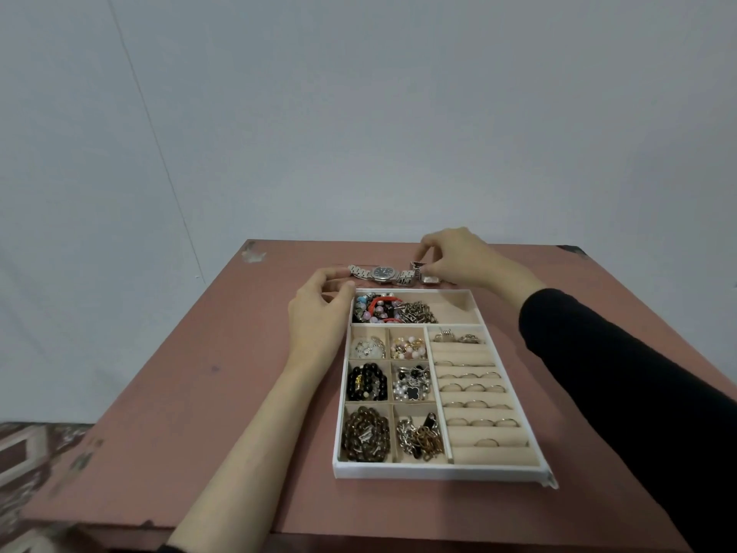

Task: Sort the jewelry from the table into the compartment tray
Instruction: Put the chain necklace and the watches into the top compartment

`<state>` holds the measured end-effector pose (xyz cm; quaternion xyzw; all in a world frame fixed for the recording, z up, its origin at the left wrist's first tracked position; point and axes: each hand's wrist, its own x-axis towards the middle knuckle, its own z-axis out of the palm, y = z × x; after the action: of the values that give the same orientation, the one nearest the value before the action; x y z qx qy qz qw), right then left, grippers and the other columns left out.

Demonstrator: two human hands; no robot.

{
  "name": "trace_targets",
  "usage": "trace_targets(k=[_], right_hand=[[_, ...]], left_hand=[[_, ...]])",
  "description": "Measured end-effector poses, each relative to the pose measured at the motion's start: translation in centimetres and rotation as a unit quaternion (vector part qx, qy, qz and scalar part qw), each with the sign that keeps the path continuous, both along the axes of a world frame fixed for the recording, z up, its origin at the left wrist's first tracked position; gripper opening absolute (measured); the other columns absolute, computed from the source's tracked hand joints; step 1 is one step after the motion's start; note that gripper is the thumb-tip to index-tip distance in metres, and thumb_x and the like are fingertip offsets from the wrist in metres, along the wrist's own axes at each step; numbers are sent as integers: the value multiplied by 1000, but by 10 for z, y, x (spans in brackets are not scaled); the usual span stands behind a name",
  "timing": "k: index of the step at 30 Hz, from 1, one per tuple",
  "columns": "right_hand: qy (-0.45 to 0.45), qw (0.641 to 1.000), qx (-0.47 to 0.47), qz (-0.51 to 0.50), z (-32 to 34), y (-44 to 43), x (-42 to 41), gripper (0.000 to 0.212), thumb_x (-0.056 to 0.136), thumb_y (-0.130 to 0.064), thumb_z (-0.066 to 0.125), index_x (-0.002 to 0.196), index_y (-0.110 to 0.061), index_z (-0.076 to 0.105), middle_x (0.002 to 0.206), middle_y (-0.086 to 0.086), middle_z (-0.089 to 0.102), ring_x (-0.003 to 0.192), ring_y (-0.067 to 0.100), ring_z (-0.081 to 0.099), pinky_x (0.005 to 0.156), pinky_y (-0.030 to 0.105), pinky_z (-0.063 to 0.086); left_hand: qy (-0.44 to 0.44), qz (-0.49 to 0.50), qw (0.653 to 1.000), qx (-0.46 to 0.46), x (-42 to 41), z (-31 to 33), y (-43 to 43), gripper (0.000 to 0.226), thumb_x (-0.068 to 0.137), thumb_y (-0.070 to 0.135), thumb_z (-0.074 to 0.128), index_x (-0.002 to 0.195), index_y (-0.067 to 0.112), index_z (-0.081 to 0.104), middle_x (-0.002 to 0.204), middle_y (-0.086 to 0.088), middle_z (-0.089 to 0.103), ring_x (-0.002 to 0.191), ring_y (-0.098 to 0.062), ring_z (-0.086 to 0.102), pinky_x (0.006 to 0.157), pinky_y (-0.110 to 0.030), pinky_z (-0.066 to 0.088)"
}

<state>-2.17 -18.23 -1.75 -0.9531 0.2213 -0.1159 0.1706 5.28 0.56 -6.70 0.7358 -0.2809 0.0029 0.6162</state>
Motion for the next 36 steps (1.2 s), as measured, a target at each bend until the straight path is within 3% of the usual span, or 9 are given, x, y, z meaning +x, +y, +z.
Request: trace_targets(k=[5, 10, 12, 15, 17, 20, 27, 31, 36], right_hand=[[21, 999, -37, 33, -12, -11, 14, 22, 79, -30, 72, 98, -19, 69, 74, -12, 43, 84, 14, 46, 63, 26, 34], [65, 994, -82, -12, -18, -7, 27, 34, 77, -29, 71, 81, 4, 66, 73, 8, 57, 69, 21, 52, 61, 31, 41], [55, 997, -49, -18, -20, -5, 30, 28, 77, -26, 70, 72, 0, 62, 67, 5, 54, 63, 18, 49, 57, 28, 38], [-56, 991, 119, -8, -12, 3, 29, 16, 81, -18, 69, 80, -3, 64, 69, -6, 60, 58, -3, 54, 51, 11, 41], [-141, 971, 191, -8, -2, 9, 28, 15, 82, -18, 69, 86, -4, 63, 76, -7, 62, 63, -6, 54, 52, 10, 39], [-239, 935, 263, -10, 20, 15, 21, 16, 83, -17, 68, 92, -4, 62, 80, 2, 65, 62, 10, 58, 52, 18, 46], [-383, 803, 455, 37, 51, 24, -22, 11, 87, -12, 63, 86, -1, 61, 69, 7, 65, 59, 17, 64, 62, 25, 57], [-424, 739, 523, 30, 45, 27, -34, 12, 87, -13, 62, 86, -1, 60, 68, 7, 67, 60, 19, 65, 62, 26, 56], [-464, 720, 511, -66, 29, 22, -38, 16, 86, -15, 64, 92, -1, 56, 64, 10, 63, 44, 12, 55, 45, 19, 46]], left_hand=[[-5, -3, 1000, -2, 0, 1, -1, 15, 87, 18, 58, 100, 21, 65, 81, 17, 60, 73, 4, 54, 61, -4, 41], [-5, -6, 1000, 1, -1, 0, 0, 15, 86, 18, 58, 99, 23, 65, 81, 17, 61, 74, 3, 55, 62, -2, 41], [-6, -5, 1000, 1, -1, 1, 0, 15, 86, 18, 58, 98, 23, 65, 80, 17, 61, 73, 3, 55, 61, -2, 41], [-4, -4, 1000, -11, 0, 3, 0, 14, 86, 17, 58, 96, 24, 65, 80, 17, 61, 72, 2, 55, 61, -2, 41], [-11, 1, 1000, -22, 0, 6, -1, 14, 86, 17, 59, 96, 24, 65, 80, 17, 61, 71, 3, 55, 61, -3, 42], [-33, -19, 999, -29, 2, 18, -6, 15, 86, 19, 59, 98, 26, 64, 83, 15, 62, 70, 8, 54, 65, -6, 43], [-48, -191, 980, 41, -2, 50, -36, 44, 82, 40, 66, 122, 38, 49, 115, 9, 60, 107, -5, 57, 90, -24, 44], [-18, -231, 972, -30, -10, 46, -49, 40, 82, 25, 69, 116, 36, 52, 93, 1, 71, 88, -13, 67, 87, -32, 51], [-30, -242, 966, -81, -14, 40, -53, 23, 87, 20, 63, 108, 25, 56, 82, -1, 74, 68, -14, 68, 66, -26, 53]])
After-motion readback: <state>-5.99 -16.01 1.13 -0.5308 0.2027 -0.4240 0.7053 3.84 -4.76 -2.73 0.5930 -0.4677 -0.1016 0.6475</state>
